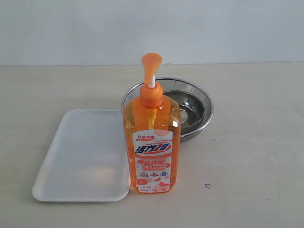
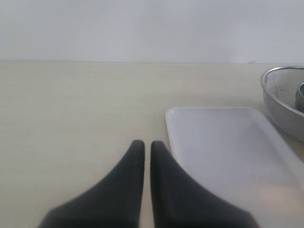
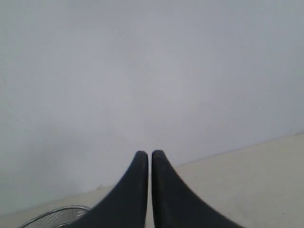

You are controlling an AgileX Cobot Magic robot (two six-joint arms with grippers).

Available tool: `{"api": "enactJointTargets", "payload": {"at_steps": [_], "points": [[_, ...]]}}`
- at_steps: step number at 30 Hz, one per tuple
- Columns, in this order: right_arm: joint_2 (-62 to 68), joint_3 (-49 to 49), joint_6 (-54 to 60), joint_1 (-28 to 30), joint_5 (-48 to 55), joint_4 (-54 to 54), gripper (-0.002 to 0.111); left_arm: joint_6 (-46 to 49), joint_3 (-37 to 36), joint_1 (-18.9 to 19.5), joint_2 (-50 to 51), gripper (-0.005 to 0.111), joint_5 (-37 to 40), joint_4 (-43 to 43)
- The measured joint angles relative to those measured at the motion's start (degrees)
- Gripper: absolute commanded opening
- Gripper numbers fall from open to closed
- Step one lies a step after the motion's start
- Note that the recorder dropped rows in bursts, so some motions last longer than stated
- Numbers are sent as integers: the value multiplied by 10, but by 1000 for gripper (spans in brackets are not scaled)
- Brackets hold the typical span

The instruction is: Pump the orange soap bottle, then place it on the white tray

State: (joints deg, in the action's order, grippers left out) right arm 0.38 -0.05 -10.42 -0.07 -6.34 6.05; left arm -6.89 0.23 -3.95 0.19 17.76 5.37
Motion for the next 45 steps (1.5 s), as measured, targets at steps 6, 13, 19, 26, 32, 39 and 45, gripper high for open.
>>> {"api": "enactJointTargets", "payload": {"at_steps": [6, 13, 19, 26, 32, 39, 45], "points": [[0, 0, -60, 0, -2, 1, 0, 0, 0, 0, 0, 5, 0, 0], [13, 28, -105, -15, 2, -12, 0, 0, 0, 0, 0, 5, 0, 0], [108, 109, -113, -122, -2, -56, 0, 0, 0, 0, 0, 5, 0, 0], [279, 141, -97, -293, -88, -187, 0, 0, 0, 0, 0, 5, 0, 0], [442, 159, -22, -360, -213, -210, 2, 0, 0, 0, 0, 5, 0, 0], [601, 200, -15, -364, -288, -211, 56, 0, 0, 0, 0, 5, 0, 0], [687, 211, -17, -364, -370, -213, 72, 0, 0, 0, 0, 5, 0, 0]]}}
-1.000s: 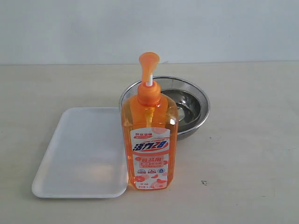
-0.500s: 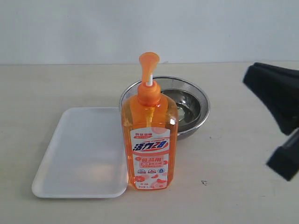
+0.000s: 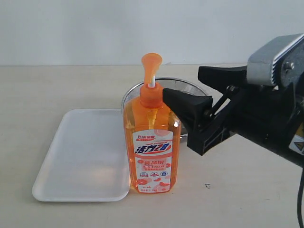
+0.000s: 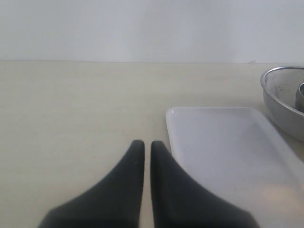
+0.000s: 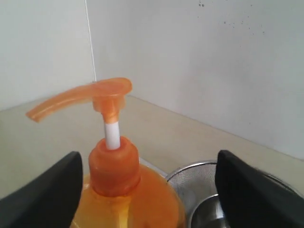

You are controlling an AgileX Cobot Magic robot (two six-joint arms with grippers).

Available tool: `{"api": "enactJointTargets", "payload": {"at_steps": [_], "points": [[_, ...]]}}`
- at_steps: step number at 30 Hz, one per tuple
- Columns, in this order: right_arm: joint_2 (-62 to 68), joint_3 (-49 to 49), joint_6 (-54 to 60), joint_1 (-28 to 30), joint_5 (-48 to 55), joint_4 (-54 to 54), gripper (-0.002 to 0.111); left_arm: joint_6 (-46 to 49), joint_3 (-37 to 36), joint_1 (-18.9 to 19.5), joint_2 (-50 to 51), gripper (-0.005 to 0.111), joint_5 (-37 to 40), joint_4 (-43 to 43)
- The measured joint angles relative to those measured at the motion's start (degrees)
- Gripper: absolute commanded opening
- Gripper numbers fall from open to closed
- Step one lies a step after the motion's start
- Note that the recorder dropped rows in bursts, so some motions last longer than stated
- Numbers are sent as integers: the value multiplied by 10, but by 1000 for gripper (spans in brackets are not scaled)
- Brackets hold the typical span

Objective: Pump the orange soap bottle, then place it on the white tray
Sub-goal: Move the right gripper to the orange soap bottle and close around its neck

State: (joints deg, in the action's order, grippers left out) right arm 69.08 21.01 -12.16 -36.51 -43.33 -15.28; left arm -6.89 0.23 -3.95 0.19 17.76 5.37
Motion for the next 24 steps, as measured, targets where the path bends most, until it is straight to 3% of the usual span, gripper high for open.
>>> {"api": "enactJointTargets", "payload": {"at_steps": [16, 24], "points": [[117, 0, -14, 0, -171, -58, 72, 0, 0, 0, 0, 5, 0, 0], [175, 44, -14, 0, -175, -70, 72, 0, 0, 0, 0, 5, 0, 0]]}}
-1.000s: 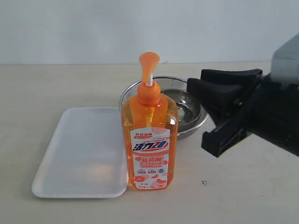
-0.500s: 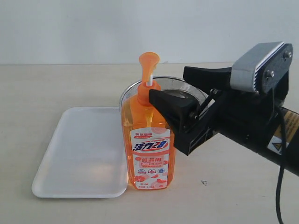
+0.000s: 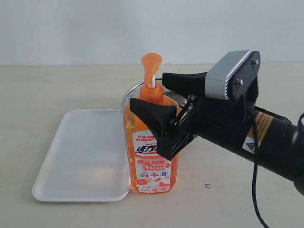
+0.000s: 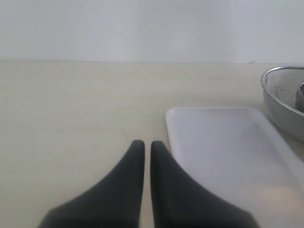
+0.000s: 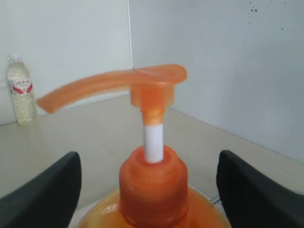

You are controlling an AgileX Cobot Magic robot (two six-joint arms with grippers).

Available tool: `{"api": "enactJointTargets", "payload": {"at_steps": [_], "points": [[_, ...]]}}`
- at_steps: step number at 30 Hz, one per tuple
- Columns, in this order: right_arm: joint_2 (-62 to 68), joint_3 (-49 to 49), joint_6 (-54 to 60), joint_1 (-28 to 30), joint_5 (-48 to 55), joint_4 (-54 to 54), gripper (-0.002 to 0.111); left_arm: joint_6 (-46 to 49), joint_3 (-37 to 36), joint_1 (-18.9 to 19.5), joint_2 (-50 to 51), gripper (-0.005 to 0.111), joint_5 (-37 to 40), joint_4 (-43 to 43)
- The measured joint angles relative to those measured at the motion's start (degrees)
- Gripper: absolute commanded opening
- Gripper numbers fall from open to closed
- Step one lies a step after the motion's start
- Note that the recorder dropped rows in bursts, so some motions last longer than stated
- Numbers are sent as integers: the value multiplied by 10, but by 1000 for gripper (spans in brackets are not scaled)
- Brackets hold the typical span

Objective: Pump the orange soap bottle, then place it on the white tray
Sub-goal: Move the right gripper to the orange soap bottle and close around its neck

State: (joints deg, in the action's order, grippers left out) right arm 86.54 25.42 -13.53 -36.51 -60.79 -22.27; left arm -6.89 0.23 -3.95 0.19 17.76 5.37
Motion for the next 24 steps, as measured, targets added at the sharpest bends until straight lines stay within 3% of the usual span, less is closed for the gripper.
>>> {"api": "enactJointTargets", "payload": {"at_steps": [16, 19, 22, 23, 24], "points": [[22, 19, 25, 0, 13, 5, 69, 0, 0, 0, 0, 5, 0, 0], [22, 19, 26, 0, 14, 6, 54, 0, 0, 0, 0, 5, 0, 0], [22, 19, 26, 0, 17, 6, 27, 0, 0, 0, 0, 5, 0, 0], [22, 19, 26, 0, 19, 6, 11, 0, 0, 0, 0, 5, 0, 0], [22, 19, 26, 0, 20, 6, 3, 0, 0, 0, 0, 5, 0, 0]]}}
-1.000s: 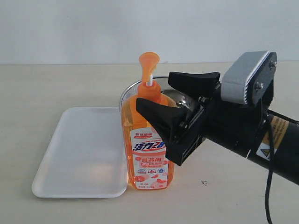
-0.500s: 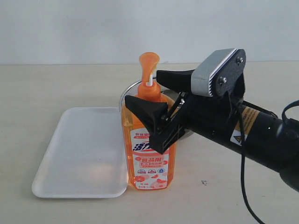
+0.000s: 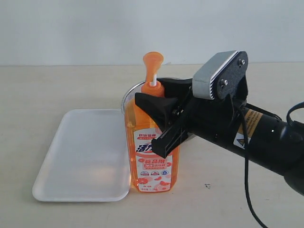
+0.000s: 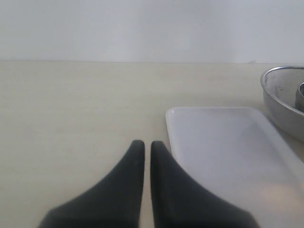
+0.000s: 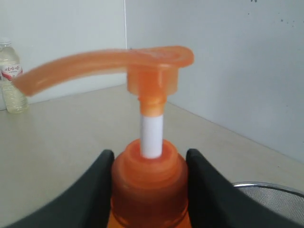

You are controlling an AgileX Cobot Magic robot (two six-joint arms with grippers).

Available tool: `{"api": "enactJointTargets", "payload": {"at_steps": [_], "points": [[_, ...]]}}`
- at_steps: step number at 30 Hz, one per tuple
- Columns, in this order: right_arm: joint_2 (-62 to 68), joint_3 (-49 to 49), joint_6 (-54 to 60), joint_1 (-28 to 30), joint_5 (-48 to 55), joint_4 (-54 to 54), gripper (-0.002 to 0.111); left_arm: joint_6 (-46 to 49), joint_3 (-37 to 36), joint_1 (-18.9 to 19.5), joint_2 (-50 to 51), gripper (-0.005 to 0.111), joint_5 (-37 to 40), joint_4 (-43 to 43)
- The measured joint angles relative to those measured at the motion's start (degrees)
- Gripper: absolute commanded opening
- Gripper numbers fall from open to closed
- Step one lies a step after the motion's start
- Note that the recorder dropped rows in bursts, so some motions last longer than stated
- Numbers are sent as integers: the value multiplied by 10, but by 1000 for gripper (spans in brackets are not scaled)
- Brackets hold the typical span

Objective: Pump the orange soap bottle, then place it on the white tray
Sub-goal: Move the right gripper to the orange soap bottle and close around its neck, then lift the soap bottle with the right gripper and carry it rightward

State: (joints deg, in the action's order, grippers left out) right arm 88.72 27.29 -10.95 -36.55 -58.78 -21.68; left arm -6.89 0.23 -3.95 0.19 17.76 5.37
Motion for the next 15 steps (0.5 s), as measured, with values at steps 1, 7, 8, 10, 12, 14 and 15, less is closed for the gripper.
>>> {"api": "enactJointTargets", "payload": {"at_steps": [1, 7, 8, 10, 12, 14, 15], "points": [[0, 0, 0, 0, 0, 0, 0, 0, 0, 0, 0, 5, 0, 0], [0, 0, 0, 0, 1, 0, 0, 0, 0, 0, 0, 5, 0, 0], [0, 0, 0, 0, 1, -1, 0, 0, 0, 0, 0, 5, 0, 0], [0, 0, -1, 0, 1, -5, 0, 0, 0, 0, 0, 5, 0, 0], [-7, 0, -7, 0, 9, -8, 0, 0, 0, 0, 0, 5, 0, 0], [-20, 0, -11, 0, 27, -10, 0, 0, 0, 0, 0, 5, 0, 0], [-28, 0, -14, 0, 38, -10, 0, 0, 0, 0, 0, 5, 0, 0]]}}
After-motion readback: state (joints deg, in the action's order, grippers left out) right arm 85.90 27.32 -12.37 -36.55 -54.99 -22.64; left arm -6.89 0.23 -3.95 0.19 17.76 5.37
